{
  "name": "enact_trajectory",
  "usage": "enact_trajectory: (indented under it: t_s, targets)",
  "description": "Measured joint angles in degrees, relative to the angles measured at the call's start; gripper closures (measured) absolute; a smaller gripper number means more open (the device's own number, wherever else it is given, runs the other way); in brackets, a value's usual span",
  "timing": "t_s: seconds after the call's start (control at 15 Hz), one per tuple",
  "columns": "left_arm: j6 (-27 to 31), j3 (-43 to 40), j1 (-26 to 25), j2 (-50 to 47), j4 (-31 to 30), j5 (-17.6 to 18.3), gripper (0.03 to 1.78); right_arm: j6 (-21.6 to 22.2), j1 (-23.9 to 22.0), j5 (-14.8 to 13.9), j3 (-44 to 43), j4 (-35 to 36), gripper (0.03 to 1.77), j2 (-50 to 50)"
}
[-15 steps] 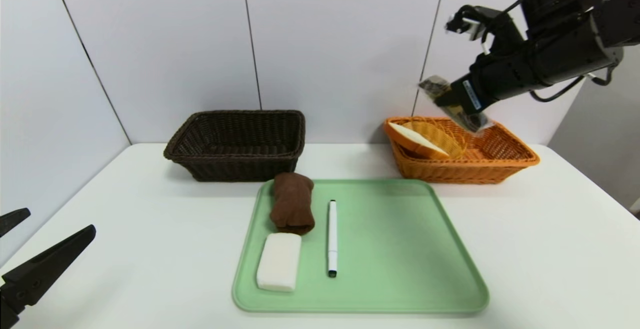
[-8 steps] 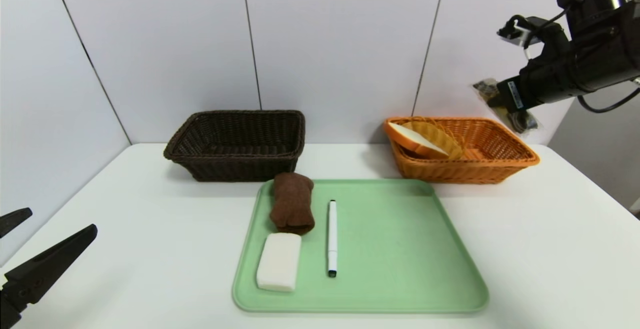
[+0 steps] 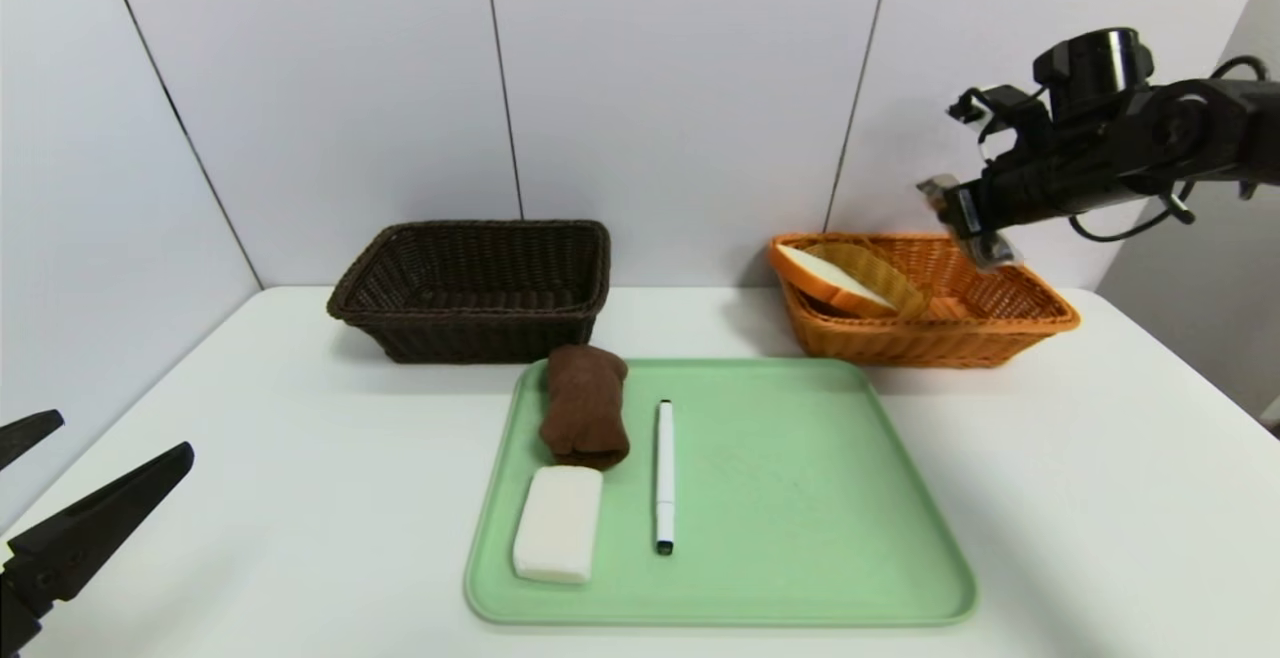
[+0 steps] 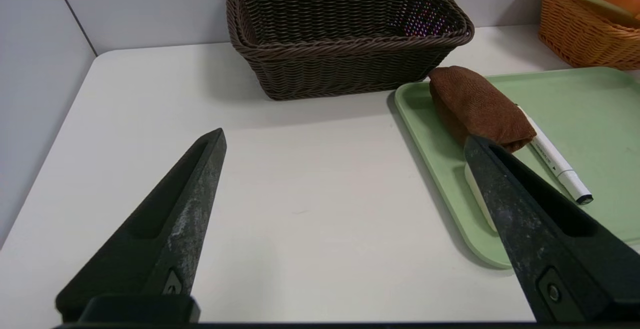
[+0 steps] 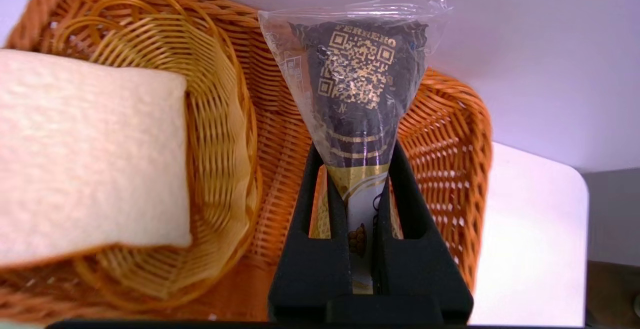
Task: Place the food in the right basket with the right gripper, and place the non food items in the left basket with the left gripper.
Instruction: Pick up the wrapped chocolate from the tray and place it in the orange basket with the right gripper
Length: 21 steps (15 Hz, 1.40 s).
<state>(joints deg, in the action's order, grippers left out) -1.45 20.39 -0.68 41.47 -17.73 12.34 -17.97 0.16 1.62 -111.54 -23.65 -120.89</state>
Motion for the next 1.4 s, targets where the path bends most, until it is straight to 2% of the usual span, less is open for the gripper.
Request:
enact_trajectory:
  t_s: [0.4, 1.0, 1.2, 1.4]
  targets:
    - [-0.11, 0.05, 0.00, -0.02, -0.05, -0.10, 0.12, -0.39, -1.00, -0.06, -0.44, 2.46, 1.63, -6.72]
    - [-0.26, -0.06, 0.00, -0.66, 0.00, -0.11, 0.12, -1.46, -1.73, -0.13, -0.33, 1.80, 1.63, -8.87]
    - [-0.26, -0.09, 0.00, -0.85, 0.01, -0.11, 0.12, -1.12, -1.73, -0.83, -0.33, 2.71, 1.16, -8.87]
    - [-0.26, 0.02, 0.00, -1.15, 0.01, -0.10, 0.12, -1.12, -1.73, -1.07, -0.33, 5.61, 0.82, -8.79]
